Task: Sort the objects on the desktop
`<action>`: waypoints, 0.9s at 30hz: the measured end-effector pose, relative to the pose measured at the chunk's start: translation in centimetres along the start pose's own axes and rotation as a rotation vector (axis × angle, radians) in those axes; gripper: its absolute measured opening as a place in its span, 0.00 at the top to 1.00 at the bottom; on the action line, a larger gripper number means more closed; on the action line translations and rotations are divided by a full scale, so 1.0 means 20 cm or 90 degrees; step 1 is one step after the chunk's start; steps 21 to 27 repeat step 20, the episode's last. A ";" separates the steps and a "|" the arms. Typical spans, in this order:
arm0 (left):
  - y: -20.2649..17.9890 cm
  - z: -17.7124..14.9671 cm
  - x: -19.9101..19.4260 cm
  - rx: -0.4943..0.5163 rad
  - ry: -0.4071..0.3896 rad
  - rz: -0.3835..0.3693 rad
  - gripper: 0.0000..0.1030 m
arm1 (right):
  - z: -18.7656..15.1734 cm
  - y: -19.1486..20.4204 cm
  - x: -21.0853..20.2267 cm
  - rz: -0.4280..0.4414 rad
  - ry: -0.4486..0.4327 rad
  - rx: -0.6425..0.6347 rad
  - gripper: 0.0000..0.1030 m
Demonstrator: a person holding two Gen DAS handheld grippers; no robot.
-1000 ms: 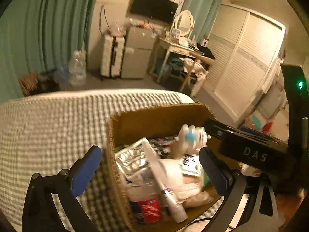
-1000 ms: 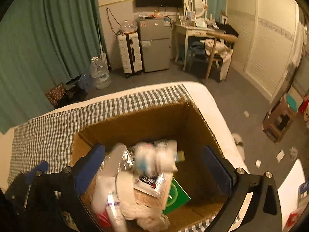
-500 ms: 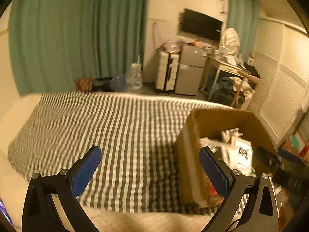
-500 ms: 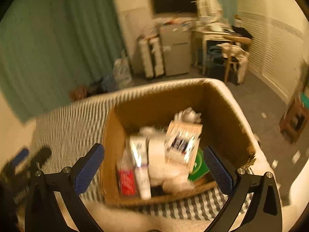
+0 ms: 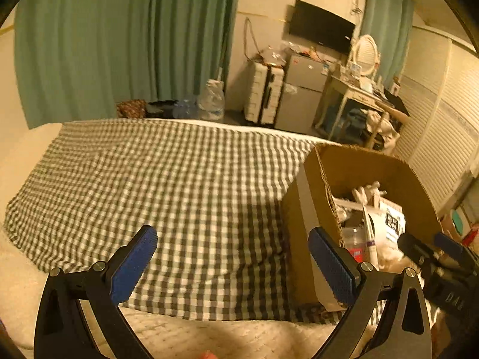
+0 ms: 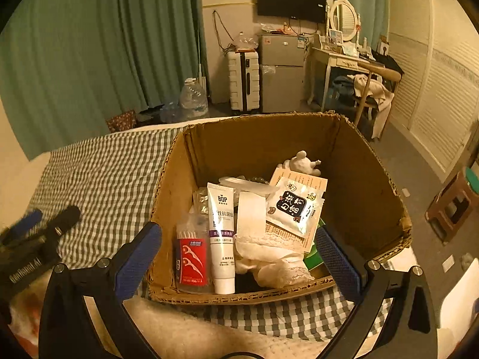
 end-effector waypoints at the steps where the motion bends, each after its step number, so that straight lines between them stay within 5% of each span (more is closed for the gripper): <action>1: 0.00 -0.01 0.01 0.004 0.004 -0.001 0.00 | 0.00 0.00 0.01 0.001 0.004 0.007 0.00; 27: -0.01 -0.08 0.03 0.017 0.040 -0.014 0.00 | -0.04 0.04 0.05 -0.010 0.019 -0.010 0.00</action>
Point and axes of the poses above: each gripper's, at about its wrist camera, not at the fingertips, and x roughly the way its jaws point, y to its left, z to its top, the point moved 9 cm from there along x, roughly the way its jaws point, and after that the axes turned 10 degrees about -z, right-handed, at the moved point
